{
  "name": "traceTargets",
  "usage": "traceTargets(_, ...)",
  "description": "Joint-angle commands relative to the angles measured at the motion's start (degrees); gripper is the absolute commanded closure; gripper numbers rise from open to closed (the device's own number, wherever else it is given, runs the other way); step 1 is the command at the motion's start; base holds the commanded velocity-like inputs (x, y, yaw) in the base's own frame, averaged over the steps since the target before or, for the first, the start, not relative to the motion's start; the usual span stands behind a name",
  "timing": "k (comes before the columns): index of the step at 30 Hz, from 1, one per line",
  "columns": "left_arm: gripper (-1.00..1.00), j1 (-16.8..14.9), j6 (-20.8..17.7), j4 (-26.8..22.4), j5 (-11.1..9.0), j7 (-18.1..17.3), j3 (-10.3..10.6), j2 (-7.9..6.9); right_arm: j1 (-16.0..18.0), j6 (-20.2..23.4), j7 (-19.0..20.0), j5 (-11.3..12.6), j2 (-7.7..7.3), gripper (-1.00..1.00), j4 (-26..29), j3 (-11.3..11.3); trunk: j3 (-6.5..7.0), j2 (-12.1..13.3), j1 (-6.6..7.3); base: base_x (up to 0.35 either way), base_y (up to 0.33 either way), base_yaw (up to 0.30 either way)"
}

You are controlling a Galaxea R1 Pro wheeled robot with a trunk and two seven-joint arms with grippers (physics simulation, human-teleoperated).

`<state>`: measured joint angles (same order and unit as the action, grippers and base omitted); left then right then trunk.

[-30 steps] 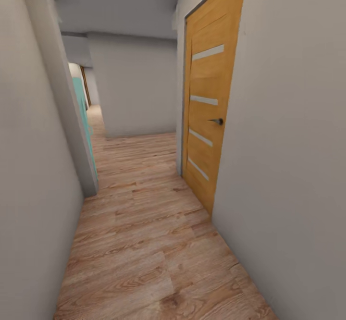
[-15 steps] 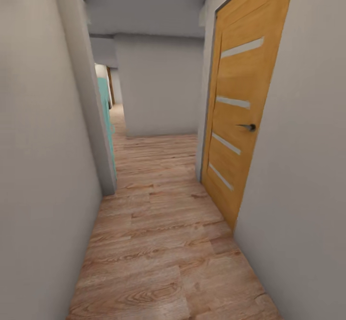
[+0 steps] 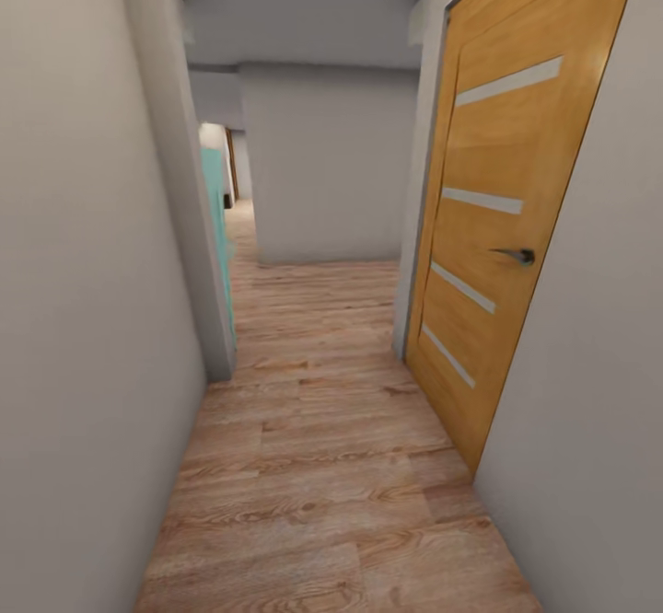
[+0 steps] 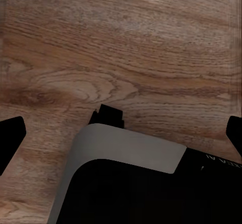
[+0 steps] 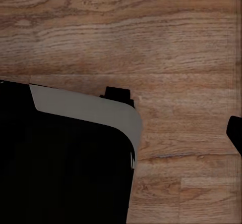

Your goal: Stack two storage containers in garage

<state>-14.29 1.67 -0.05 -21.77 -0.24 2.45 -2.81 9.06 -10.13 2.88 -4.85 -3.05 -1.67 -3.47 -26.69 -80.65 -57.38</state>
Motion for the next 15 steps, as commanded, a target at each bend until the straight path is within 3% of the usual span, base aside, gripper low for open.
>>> traceTargets(1, -1.00, -0.04, 0.17, 0.05, -0.38, -0.02, 0.27, 0.00, 0.08, -0.33, 0.02, -0.25, -0.02, -1.00, -0.18, -0.31, -0.06, -0.03, -0.03, 0.318, -0.120, 0.004)
traceTargets(12, -1.00, -0.04, 0.17, 0.05, -0.38, -0.02, 0.27, 0.00, 0.08, -0.33, 0.02, -0.04, 0.16, -1.00, -0.18, -0.23, -0.06, -0.03, -0.03, 0.313, -0.156, 0.003)
traceTargets(15, -1.00, -0.04, 0.17, 0.05, -0.38, -0.02, 0.27, 0.00, 0.08, -0.33, 0.02, 0.00, 0.15, -1.00, -0.18, -0.21, -0.06, -0.03, -0.03, 0.312, -0.162, 0.127)
